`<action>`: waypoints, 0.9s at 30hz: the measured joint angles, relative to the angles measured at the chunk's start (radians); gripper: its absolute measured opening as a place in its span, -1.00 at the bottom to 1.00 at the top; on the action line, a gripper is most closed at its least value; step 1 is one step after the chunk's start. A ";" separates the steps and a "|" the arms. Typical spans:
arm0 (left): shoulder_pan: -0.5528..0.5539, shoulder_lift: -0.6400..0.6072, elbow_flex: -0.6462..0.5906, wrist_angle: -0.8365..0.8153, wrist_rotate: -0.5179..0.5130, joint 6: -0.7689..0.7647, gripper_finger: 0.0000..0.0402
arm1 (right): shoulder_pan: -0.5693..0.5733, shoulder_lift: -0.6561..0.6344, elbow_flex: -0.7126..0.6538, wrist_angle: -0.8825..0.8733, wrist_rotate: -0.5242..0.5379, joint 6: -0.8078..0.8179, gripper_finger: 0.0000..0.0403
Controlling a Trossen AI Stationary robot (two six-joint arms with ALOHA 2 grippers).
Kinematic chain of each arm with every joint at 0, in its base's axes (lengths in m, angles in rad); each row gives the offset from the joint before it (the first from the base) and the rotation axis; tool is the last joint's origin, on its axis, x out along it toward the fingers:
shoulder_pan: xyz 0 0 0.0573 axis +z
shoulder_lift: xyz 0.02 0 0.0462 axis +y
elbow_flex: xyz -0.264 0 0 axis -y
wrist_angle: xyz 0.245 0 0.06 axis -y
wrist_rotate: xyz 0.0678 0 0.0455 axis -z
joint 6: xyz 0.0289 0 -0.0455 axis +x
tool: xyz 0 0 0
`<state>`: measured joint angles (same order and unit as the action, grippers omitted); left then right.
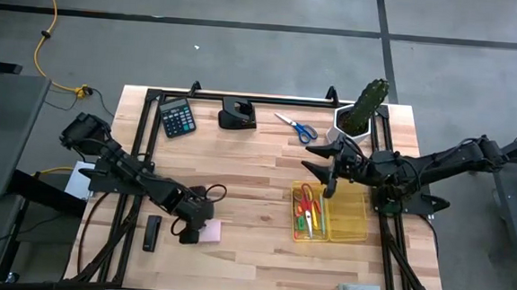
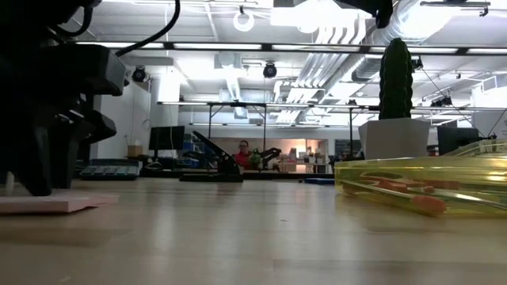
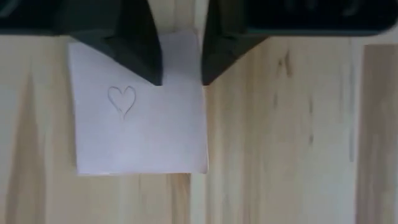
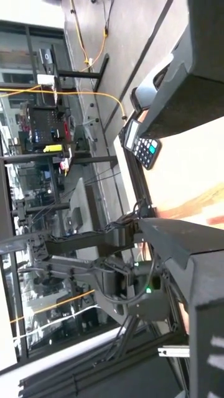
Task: Pack school essentials
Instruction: Put the pink sticky notes into the yellow box
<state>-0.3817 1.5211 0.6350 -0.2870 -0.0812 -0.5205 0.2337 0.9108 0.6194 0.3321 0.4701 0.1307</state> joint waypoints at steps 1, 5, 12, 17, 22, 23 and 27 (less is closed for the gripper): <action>0.000 -0.002 0.000 -0.009 -0.004 0.000 -0.59 | 0.000 0.000 0.000 0.000 0.004 0.000 0.06; 0.003 -0.023 -0.003 -0.024 0.009 0.003 -0.93 | 0.000 0.000 0.000 0.000 0.020 0.000 0.06; 0.031 -0.158 -0.006 -0.064 -0.007 0.043 -0.99 | 0.000 0.000 0.000 -0.002 0.035 0.000 0.06; 0.084 -0.314 -0.006 -0.072 -0.036 0.107 -1.00 | 0.000 0.000 0.000 -0.007 0.035 0.000 0.06; 0.154 -0.485 -0.005 -0.068 -0.074 0.174 -1.00 | 0.000 0.000 0.000 -0.010 0.035 0.000 0.06; 0.170 -0.520 -0.005 -0.071 -0.081 0.185 -1.00 | 0.000 0.000 0.000 -0.009 0.035 0.000 0.06; 0.230 -0.655 -0.005 -0.056 -0.132 0.203 -1.00 | 0.000 0.000 0.000 -0.009 0.035 0.027 0.06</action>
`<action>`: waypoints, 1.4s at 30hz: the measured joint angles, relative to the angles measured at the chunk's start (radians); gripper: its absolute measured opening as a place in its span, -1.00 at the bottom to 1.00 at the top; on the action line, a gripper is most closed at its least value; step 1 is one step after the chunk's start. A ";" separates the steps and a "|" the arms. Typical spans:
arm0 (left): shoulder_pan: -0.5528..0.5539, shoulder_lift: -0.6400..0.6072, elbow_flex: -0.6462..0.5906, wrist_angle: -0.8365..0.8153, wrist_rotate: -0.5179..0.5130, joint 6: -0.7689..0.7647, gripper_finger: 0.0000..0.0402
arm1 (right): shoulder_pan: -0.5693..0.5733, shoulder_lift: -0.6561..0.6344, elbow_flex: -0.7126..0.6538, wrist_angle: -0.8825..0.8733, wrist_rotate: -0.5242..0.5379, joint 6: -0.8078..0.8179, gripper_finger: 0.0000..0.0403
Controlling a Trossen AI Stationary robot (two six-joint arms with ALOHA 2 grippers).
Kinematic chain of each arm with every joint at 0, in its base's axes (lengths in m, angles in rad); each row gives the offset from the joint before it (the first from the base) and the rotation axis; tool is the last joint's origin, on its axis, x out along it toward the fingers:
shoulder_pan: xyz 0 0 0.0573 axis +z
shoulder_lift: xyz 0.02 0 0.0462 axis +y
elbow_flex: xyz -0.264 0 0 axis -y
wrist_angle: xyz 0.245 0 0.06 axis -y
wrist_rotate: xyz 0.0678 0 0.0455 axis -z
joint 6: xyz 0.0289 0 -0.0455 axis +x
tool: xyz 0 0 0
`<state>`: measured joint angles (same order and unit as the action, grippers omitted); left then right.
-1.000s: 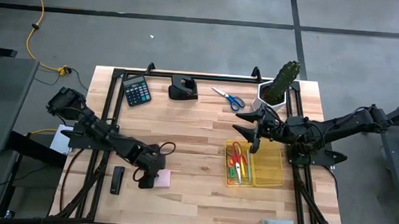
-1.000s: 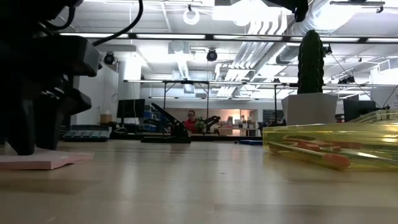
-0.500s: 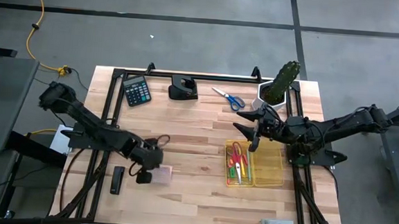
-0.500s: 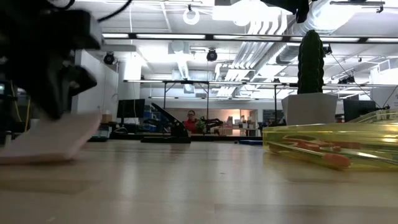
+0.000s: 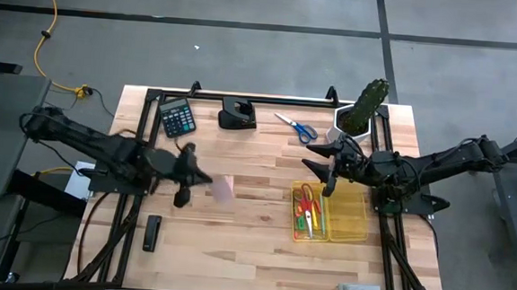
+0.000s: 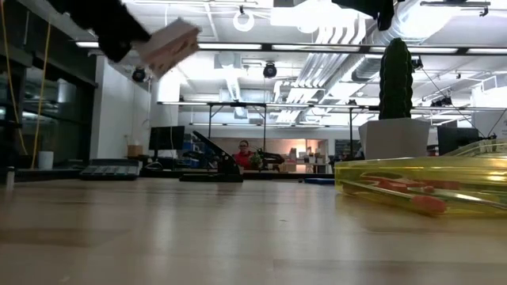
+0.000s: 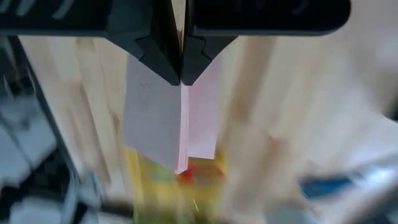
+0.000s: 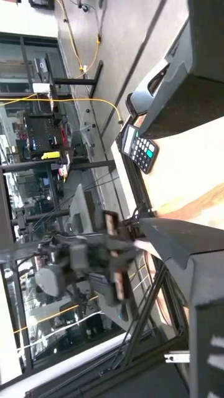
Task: Pack school essentials
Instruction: Put the pink sticky notes into the yellow box
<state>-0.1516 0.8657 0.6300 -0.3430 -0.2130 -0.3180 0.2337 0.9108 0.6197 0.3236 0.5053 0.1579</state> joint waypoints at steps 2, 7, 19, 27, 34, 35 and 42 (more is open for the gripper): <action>0.025 -0.062 0.000 0.014 -0.037 0.001 -1.00 | 0.000 0.000 0.000 0.000 0.000 0.022 0.06; 0.082 -0.176 0.001 0.128 -0.160 0.046 -1.00 | 0.000 0.003 0.000 0.006 -0.008 0.050 0.06; 0.152 -0.137 0.001 0.329 -0.317 0.107 -1.00 | 0.000 0.088 0.000 0.106 -0.010 0.055 0.06; 0.151 0.003 0.002 0.525 -0.335 0.086 -1.00 | -0.038 0.182 0.000 0.145 -0.011 0.204 0.06; 0.151 0.205 0.002 0.778 -0.355 0.075 -1.00 | -0.085 0.350 0.081 0.221 -0.011 0.216 0.06; 0.151 0.227 0.002 0.794 -0.362 0.062 -1.00 | -0.090 0.375 0.101 0.220 -0.011 0.203 0.06; 0.151 0.331 0.044 0.830 -0.378 0.034 -1.00 | -0.135 0.491 0.207 0.221 0.009 0.182 0.06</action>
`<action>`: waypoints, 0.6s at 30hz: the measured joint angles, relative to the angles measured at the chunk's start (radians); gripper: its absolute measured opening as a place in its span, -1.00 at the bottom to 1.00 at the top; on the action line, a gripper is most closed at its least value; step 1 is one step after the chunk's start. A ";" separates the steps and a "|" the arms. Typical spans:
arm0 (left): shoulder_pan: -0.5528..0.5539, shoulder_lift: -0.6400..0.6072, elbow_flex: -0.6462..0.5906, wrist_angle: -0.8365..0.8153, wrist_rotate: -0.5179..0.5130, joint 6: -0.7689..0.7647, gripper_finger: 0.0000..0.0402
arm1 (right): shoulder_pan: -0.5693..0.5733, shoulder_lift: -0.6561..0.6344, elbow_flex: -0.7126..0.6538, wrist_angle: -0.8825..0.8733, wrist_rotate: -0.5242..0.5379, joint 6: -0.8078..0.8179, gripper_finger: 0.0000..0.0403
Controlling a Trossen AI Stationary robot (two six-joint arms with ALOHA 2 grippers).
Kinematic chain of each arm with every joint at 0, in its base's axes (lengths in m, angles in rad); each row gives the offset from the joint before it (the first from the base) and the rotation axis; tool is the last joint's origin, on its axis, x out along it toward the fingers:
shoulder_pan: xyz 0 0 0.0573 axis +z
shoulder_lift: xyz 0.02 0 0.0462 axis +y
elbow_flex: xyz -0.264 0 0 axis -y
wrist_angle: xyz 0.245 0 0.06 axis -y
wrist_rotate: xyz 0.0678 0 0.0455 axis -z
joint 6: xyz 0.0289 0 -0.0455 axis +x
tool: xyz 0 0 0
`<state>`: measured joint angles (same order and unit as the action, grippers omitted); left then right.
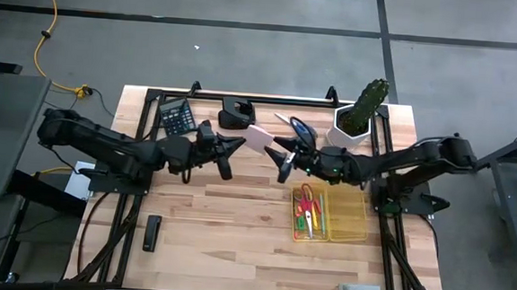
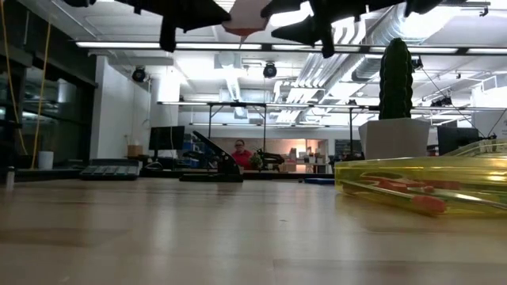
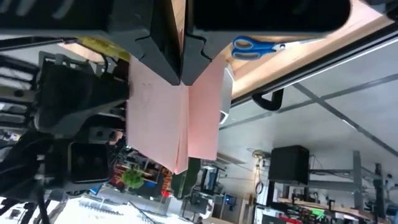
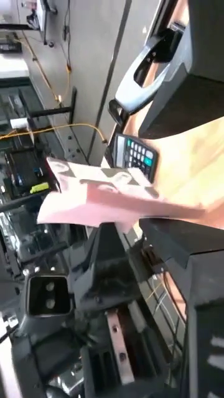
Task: Pack school essentials
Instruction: Put the pink sticky notes into the yellow box
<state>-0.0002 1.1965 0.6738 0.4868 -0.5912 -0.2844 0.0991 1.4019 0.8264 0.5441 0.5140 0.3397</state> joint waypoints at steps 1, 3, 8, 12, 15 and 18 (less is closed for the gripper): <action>0.000 0.008 0.008 -0.001 0.000 0.000 -1.00 | -0.006 0.011 0.008 -0.001 -0.011 0.000 0.06; 0.000 0.028 0.026 -0.001 0.001 0.006 -1.00 | -0.017 0.030 0.030 -0.001 -0.055 0.000 0.06; 0.000 0.064 0.060 -0.003 0.004 0.031 -1.00 | -0.027 0.055 0.067 -0.001 -0.107 -0.004 0.06; 0.000 0.065 0.062 -0.005 0.003 0.034 -1.00 | -0.027 0.052 0.071 -0.002 -0.096 -0.001 -0.02; 0.000 0.065 0.062 -0.011 0.001 0.034 -1.00 | -0.027 0.050 0.071 -0.001 -0.096 -0.002 -0.20; 0.000 0.062 0.062 -0.011 0.000 0.043 -1.00 | -0.027 0.050 0.071 -0.001 -0.095 0.000 -0.51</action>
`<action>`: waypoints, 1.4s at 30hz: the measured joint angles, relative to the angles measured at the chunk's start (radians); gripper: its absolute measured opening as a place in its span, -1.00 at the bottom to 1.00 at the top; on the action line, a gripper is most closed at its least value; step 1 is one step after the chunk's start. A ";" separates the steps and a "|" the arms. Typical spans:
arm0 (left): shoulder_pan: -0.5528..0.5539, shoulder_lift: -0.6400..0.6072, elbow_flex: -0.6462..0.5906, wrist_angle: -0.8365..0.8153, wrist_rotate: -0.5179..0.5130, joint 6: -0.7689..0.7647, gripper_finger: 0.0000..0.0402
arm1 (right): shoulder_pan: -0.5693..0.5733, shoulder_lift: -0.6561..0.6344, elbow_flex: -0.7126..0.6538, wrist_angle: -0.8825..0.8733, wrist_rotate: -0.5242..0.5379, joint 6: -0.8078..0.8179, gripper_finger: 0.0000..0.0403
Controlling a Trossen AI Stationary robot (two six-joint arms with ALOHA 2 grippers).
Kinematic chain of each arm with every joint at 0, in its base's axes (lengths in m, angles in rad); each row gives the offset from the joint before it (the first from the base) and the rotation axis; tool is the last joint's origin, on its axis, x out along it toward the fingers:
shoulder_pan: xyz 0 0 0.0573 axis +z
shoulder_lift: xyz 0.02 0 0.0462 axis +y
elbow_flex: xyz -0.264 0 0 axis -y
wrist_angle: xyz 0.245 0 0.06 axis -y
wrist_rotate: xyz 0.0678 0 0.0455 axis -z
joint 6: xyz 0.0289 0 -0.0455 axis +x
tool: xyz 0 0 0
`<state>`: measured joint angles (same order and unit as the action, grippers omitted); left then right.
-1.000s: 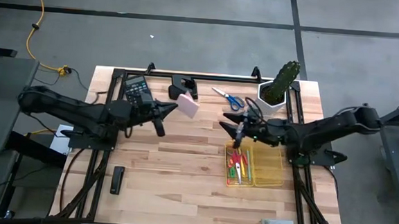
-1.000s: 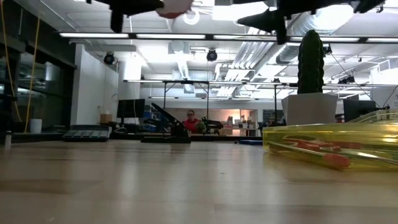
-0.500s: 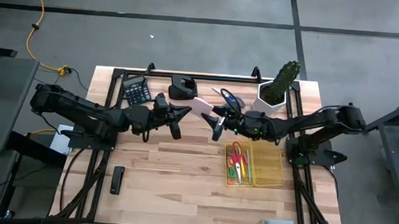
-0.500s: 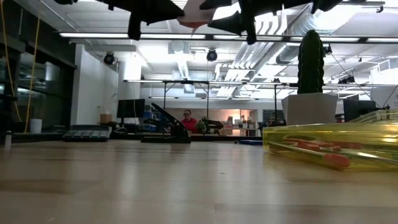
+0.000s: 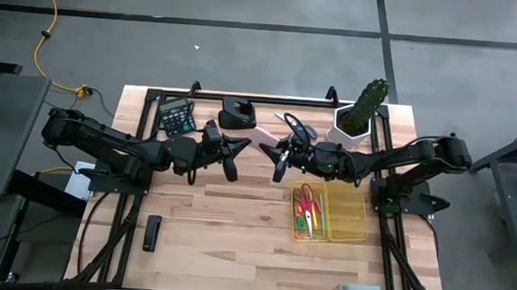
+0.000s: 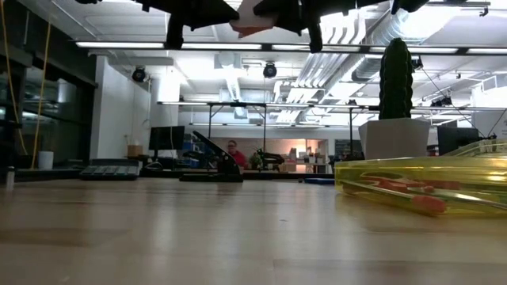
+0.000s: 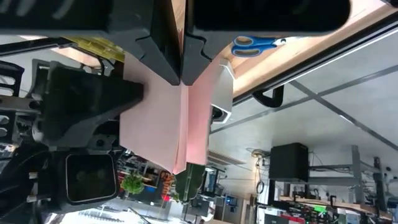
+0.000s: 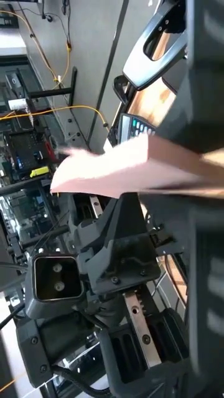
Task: Pack school essentials
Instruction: Put the pink sticky notes into the yellow box
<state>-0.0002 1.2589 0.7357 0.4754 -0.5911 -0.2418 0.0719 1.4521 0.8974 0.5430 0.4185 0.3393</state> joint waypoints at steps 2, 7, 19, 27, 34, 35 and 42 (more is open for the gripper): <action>0.000 0.000 0.000 -0.001 0.000 -0.001 -1.00 | 0.000 0.000 0.000 -0.001 0.000 -0.002 -0.78; 0.000 0.000 0.000 -0.002 0.001 0.010 -0.94 | 0.000 0.000 0.000 -0.007 0.001 -0.005 -0.90; 0.037 -0.306 0.001 -0.459 0.189 -0.118 -0.20 | -0.016 -0.273 -0.002 -0.618 -0.071 -0.079 -0.98; -0.009 -0.557 -0.044 -0.492 0.264 -0.105 0.03 | 0.018 -0.552 -0.215 -0.601 -0.162 -0.024 -0.99; -0.071 -0.622 -0.120 -0.400 0.316 -0.096 0.03 | 0.035 -0.683 -0.363 -0.388 -0.187 0.019 -1.00; -0.073 -0.623 -0.120 -0.398 0.316 -0.096 0.03 | 0.035 -0.686 -0.363 -0.385 -0.187 0.019 -1.00; -0.073 -0.623 -0.120 -0.396 0.316 -0.096 0.03 | 0.034 -0.687 -0.356 -0.382 -0.223 0.000 -1.00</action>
<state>-0.0734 0.6361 0.6155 0.0792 -0.2749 -0.3374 0.1062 0.7647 0.5419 0.1612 0.1959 0.3397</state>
